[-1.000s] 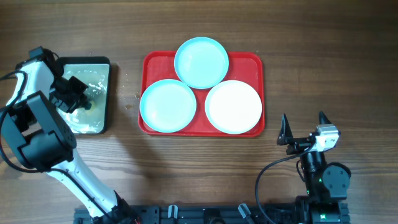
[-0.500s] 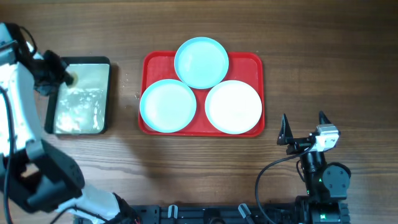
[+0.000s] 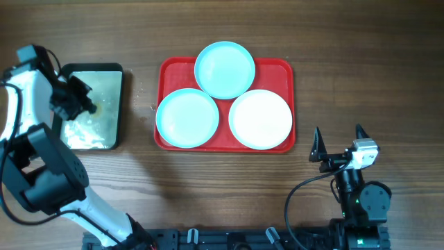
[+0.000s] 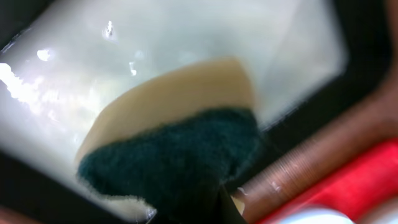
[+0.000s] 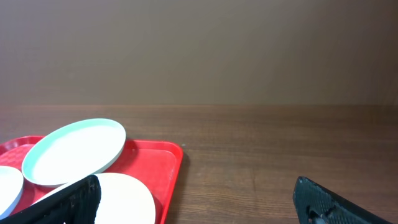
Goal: Clean dirty plates on tray and stack at the side
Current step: 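Carry the sponge with the left gripper onto the left light-blue plate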
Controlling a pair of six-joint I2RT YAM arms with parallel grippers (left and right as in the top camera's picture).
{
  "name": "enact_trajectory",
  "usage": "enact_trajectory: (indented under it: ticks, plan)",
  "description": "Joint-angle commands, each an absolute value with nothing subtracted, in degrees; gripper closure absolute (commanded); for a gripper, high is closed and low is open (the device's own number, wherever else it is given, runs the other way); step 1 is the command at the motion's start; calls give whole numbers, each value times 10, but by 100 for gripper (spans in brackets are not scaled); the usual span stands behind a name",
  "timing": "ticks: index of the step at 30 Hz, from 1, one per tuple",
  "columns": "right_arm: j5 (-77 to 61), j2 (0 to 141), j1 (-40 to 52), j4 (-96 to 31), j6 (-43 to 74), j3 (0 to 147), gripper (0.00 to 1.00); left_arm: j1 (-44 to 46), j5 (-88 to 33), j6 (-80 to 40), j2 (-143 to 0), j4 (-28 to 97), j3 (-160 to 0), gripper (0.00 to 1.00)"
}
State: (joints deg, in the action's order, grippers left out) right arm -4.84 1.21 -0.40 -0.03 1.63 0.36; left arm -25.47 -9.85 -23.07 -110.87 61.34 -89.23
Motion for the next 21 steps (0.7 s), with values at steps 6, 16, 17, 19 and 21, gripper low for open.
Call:
enact_trajectory:
  ticks: [6, 16, 17, 19, 21]
  plan:
    - [-43, 8, -2, 1, 17, 3, 0, -191, -217, -230, -906, 670, -992, 96]
    - [-43, 8, -2, 1, 16, 3, 0, 103, -154, -231, -943, 665, -871, 96]
    - [-43, 8, -2, 1, 17, 3, 1, 130, -127, -243, -950, 650, -848, 96]
    - [-43, 8, -2, 1, 16, 3, 0, 164, -88, -274, -964, 622, -812, 96]
    - [-43, 8, -2, 1, 16, 3, 0, 189, -71, -279, -978, 575, -774, 96]
